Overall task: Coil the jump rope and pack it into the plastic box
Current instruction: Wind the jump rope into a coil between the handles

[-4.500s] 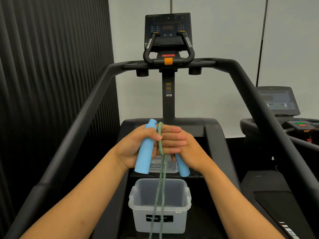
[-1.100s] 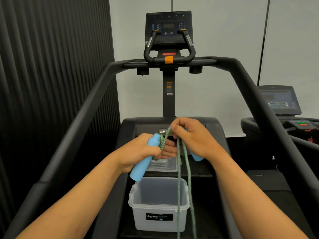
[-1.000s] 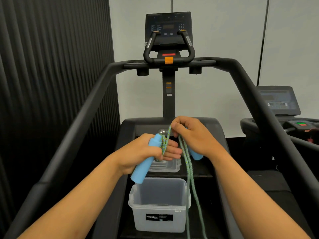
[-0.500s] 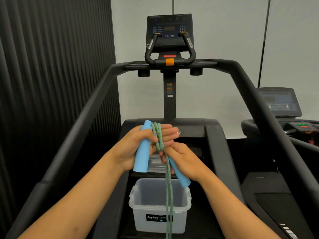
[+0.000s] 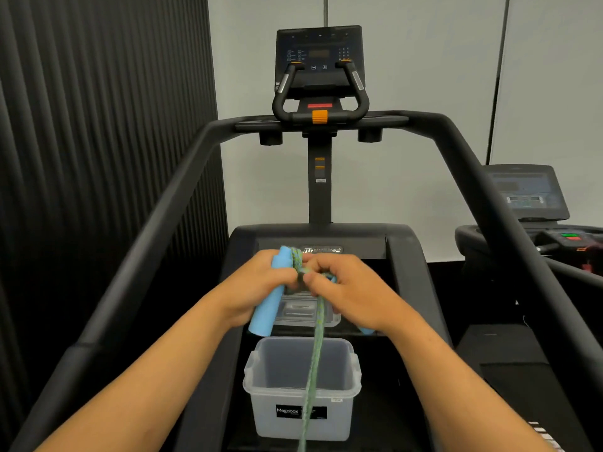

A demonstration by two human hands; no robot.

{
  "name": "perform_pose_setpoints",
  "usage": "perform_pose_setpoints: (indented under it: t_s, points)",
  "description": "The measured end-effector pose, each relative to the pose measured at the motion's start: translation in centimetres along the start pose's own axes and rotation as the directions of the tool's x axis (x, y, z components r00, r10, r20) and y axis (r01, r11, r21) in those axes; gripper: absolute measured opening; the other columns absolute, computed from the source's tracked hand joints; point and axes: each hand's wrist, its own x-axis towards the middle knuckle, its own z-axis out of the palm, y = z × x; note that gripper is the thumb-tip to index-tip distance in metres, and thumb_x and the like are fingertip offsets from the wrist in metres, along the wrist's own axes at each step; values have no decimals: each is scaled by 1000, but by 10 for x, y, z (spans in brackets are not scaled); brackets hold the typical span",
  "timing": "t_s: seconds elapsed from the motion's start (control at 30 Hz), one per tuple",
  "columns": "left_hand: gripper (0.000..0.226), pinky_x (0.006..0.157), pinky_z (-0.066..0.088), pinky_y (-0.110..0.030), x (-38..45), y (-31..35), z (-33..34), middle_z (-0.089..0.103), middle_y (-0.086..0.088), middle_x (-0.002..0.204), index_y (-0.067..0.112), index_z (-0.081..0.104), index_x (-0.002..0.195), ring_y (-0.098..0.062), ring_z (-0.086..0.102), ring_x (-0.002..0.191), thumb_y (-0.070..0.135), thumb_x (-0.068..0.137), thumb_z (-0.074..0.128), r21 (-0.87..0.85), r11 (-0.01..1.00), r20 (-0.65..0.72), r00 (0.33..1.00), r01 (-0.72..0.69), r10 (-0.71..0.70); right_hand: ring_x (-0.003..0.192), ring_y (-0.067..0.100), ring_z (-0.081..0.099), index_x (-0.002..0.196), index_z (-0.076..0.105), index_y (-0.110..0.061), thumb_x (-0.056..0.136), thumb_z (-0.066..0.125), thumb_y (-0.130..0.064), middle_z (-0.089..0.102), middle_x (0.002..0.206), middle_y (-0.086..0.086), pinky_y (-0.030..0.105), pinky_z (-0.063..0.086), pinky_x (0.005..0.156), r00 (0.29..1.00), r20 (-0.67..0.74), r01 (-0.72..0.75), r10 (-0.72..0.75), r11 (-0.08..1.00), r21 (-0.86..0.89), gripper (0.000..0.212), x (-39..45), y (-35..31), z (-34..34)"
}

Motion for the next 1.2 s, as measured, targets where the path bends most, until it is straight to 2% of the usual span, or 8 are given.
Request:
perform_pose_setpoints:
  t_s: [0.07,0.17,0.23,0.37,0.5,0.7,0.87,1.2]
  points:
    - [21,71,40,-40,-4,-3,3,57,-14,80,-5,60,84,-25,48,75,4,65,59,69,998,12,1000,3,-3,52,-1,51,75,61,-21,101,57,-20,63,68,-10,12,39,54,999,-32,-7,6,1000,-20,26,5,-3,-9]
    - [17,79,56,-44,-6,-1,5,66,-22,83,-6,64,90,-22,62,82,-3,74,59,86,996,50,999,15,-19,54,-1,53,76,61,-20,101,56,-21,62,64,-16,12,40,54,997,-69,-33,31,999,-28,26,13,-1,-18]
    - [34,85,59,-33,-8,2,6,77,-7,88,7,74,89,-17,74,88,-15,78,51,75,997,87,996,5,-11,60,1,52,77,61,-15,100,55,-21,62,68,-10,18,45,58,995,-96,-27,23,999,-41,25,17,1,-22]
    - [47,101,54,-43,-12,6,5,77,-18,110,-1,69,114,-32,74,107,-7,70,52,66,997,123,992,-42,33,70,11,57,80,64,-6,100,56,-22,67,77,11,35,49,75,988,-151,-11,7,1000,-25,26,24,8,-26]
    - [48,100,55,-44,-13,8,6,76,-22,111,-6,67,116,-35,73,107,-9,71,51,20,999,166,985,-40,37,71,15,58,80,65,-9,101,55,-25,64,71,4,43,51,78,986,-163,-10,23,997,79,28,31,16,-29]
    - [41,81,59,-28,-12,19,11,77,-13,96,6,78,94,-23,74,89,-10,72,48,-228,972,191,976,-56,101,53,4,49,89,57,9,104,38,2,49,65,6,16,43,53,994,-5,-99,110,915,391,25,29,26,-7]
    - [62,111,44,-47,-1,24,3,60,-30,137,-11,52,135,-42,57,130,-12,74,48,-457,887,195,966,-67,173,57,12,57,84,66,-12,104,45,-11,63,69,-3,30,51,54,989,17,-149,149,962,231,29,15,26,11]
    - [59,110,46,-44,13,19,-12,65,-25,133,-9,53,133,-36,63,126,-7,74,46,-458,881,7,991,-115,134,66,23,51,78,61,-16,103,50,-24,61,70,6,44,54,54,996,16,-91,90,991,95,28,-1,10,9]
